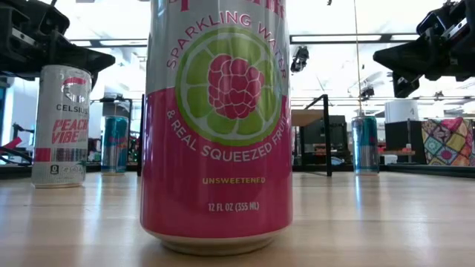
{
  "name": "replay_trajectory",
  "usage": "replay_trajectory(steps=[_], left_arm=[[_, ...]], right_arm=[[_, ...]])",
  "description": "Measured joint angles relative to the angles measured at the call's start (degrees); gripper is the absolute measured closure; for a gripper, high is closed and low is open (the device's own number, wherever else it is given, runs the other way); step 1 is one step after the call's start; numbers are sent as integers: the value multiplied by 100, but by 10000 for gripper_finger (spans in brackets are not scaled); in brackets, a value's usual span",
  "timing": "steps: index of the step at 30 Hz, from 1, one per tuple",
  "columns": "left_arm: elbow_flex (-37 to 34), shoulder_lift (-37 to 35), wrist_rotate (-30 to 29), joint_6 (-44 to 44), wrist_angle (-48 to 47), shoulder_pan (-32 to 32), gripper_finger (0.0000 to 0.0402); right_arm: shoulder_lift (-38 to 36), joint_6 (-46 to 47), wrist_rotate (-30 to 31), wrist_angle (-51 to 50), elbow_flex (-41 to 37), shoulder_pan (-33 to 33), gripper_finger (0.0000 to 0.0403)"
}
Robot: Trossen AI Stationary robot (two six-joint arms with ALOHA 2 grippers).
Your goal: Place canned beverage on shelf
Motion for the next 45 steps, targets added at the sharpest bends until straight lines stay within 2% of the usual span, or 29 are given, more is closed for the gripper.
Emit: replay_trajectory(steps=[37, 41, 45], left_arm=[[-1, -2, -1, 1, -53, -1, 402], [7, 16, 1, -309, -211, 0, 402], [5, 18, 3, -671, -228, 0, 402]], right_arm=[[0, 0, 0, 0, 0, 0, 394], [0, -1, 0, 1, 0, 0, 394], [3, -386, 0, -54, 0, 0, 394]])
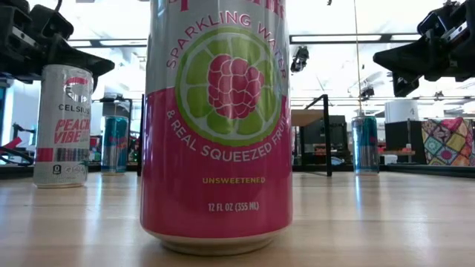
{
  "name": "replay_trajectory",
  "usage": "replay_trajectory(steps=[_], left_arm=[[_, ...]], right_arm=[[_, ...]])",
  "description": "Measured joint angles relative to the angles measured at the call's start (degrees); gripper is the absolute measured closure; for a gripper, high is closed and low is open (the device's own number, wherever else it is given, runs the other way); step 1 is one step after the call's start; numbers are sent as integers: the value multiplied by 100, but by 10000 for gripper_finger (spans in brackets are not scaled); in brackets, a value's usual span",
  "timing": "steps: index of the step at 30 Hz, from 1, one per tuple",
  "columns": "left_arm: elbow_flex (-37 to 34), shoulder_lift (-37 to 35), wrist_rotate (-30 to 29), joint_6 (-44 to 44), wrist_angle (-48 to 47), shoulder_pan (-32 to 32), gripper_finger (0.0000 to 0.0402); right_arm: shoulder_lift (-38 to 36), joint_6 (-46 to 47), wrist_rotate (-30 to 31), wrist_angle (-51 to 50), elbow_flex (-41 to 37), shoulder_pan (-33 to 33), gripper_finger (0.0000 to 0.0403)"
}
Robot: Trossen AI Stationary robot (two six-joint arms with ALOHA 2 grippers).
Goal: Place canned beverage on shelf
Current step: Put the top left blue soda can on the shelf
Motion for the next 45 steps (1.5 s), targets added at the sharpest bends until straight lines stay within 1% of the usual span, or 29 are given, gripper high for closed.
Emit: replay_trajectory(steps=[4, 14, 17, 21, 25, 28, 30, 33, 35, 37, 40, 45], left_arm=[[-11, 6, 1, -11, 159, 0, 402], [-11, 9, -20, 117, 171, 0, 402], [-11, 9, -243, 550, 189, 0, 402], [-11, 9, -862, 1227, 188, 0, 402], [-11, 17, -1237, 1318, 196, 0, 402], [-11, 20, -1322, 1322, 261, 0, 402], [-9, 20, -1325, 1324, 340, 0, 402], [-11, 22, -1476, 1777, 516, -2, 402], [-9, 14, -1713, 1956, 644, -2, 402], [-9, 13, -1979, 1984, 698, -2, 402], [-6, 11, -2355, 2035, 769, 0, 402], [-6, 24, -2726, 2383, 981, 8, 402]], right_arm=[[-2, -238, 0, 4, 0, -1, 394], [-2, -176, 0, 10, 0, -1, 394], [-2, -200, 0, 54, 0, 1, 394], [-6, -421, 0, 226, 0, -1, 394], [22, -457, 0, 969, 0, 1, 394], [22, -603, 42, 1427, -2, -3, 394], [25, -617, 254, 1543, -2, -3, 394], [31, -498, 1154, 1591, -2, -3, 394], [68, -437, 1541, 1414, -2, -8, 392], [143, -430, 1629, 1353, -2, -3, 385], [297, -442, 1638, 1456, 0, -3, 362], [595, -478, 1651, 1456, 0, -3, 300]])
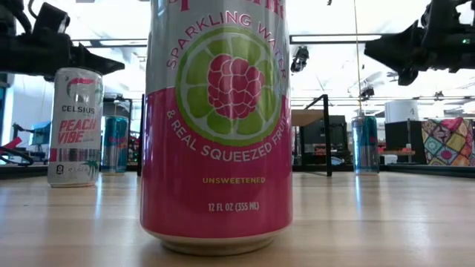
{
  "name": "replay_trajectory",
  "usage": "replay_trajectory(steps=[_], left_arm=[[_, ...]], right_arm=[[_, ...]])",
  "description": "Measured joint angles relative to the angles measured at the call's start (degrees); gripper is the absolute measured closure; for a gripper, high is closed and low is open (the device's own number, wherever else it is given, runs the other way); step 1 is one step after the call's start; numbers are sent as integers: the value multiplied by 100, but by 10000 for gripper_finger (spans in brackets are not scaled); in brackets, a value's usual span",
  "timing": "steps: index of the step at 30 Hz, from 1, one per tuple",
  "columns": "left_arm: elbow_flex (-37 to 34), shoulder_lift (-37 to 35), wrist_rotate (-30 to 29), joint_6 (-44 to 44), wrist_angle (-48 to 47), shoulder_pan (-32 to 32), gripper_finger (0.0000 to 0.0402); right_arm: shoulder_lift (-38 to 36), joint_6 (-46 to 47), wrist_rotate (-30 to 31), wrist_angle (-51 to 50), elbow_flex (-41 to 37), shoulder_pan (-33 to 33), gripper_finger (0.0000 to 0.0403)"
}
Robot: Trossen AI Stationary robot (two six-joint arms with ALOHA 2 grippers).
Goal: Place canned beverage on shelf
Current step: Put the top left blue soda can on the shelf
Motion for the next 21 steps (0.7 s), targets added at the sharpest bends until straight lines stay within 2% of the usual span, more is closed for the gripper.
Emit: replay_trajectory(steps=[4, 7, 9, 12, 16, 21], left_arm=[[2, 6, -146, 437, 712, 3, 402], [2, 9, -239, 470, 943, 11, 402], [2, 9, -547, 405, 978, 28, 402], [2, 9, -1251, 187, 975, 47, 402], [27, 12, -2003, 36, 962, 51, 402], [369, 65, -2147, -377, 519, 53, 382]], right_arm=[[266, -58, 42, 39, 0, -4, 246], [427, -221, 437, 339, 0, -9, 214], [510, -472, 753, 664, 4, -9, 200], [590, -949, 1144, 979, 101, -9, 190], [689, -1017, 1655, 1013, 412, -9, 188], [998, -1110, 1715, 587, 708, -11, 188]])
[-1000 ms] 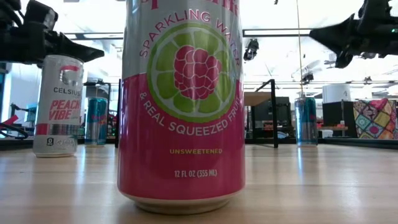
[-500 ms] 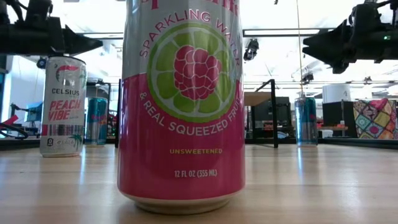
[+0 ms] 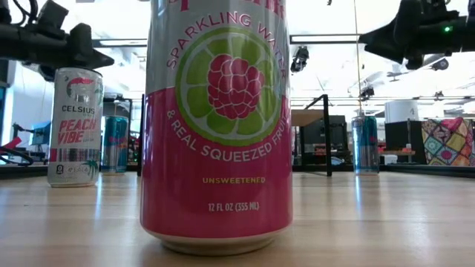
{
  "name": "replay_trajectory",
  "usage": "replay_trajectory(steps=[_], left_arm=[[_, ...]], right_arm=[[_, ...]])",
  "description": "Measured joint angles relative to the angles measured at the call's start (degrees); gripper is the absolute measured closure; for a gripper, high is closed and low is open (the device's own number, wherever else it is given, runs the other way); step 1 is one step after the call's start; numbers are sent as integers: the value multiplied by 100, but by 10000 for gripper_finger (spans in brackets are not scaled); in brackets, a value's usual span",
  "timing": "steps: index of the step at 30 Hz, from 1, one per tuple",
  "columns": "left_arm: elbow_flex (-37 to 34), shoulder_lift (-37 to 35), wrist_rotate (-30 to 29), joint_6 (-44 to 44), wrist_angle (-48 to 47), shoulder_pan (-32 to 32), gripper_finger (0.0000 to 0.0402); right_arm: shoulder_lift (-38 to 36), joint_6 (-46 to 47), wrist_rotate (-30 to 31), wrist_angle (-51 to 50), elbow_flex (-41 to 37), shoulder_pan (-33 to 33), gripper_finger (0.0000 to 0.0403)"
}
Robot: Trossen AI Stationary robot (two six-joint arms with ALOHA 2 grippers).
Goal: Place canned beverage on shelf
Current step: Put the top left blue soda can on the shelf
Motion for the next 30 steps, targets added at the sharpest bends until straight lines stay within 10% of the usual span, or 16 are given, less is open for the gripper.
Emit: replay_trajectory(steps=[10, 22, 30], left_arm=[[613, 638, -80, -836, -1034, 164, 271], [1859, 1544, 398, -2687, -3894, 1127, 251], [2078, 2110, 1368, -3223, -4187, 1999, 121]], right_arm=[[775, -127, 243, -33, 427, -93, 188], [1428, 385, 226, -44, 722, -225, 188], [1670, -109, -130, -57, 1123, -223, 188]])
